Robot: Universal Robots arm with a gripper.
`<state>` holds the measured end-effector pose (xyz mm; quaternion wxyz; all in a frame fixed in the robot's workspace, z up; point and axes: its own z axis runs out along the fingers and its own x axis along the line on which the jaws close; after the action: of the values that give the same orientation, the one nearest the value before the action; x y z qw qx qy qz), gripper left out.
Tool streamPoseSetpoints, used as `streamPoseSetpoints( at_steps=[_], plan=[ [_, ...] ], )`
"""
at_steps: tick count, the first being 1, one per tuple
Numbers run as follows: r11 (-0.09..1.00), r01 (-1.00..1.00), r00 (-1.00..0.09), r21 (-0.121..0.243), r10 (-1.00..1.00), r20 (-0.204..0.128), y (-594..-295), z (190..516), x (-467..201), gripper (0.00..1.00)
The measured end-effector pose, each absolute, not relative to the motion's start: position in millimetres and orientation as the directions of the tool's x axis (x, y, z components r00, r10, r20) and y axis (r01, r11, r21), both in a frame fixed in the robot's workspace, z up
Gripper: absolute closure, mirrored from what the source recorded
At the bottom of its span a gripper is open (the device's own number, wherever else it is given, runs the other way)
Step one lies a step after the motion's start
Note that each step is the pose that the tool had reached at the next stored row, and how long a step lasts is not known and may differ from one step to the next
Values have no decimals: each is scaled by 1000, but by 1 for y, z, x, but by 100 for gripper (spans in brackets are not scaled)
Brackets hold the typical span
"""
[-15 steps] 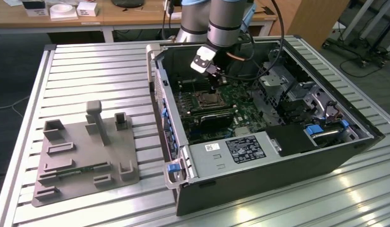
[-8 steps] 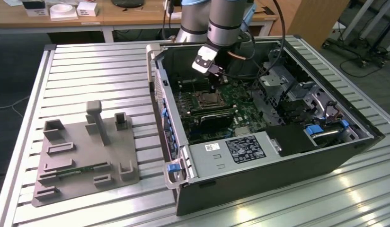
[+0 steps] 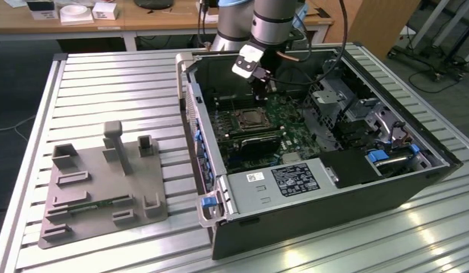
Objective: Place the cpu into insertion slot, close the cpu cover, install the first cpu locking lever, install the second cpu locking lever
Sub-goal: 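Install the first cpu locking lever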
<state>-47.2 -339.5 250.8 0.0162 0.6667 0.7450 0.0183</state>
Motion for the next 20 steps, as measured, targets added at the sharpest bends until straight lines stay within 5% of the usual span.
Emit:
streamPoseSetpoints(
  at_steps=[20],
  plan=[
    [366, 929, -367, 49, 930, 2, -340, 250, -47, 90]
  ],
)
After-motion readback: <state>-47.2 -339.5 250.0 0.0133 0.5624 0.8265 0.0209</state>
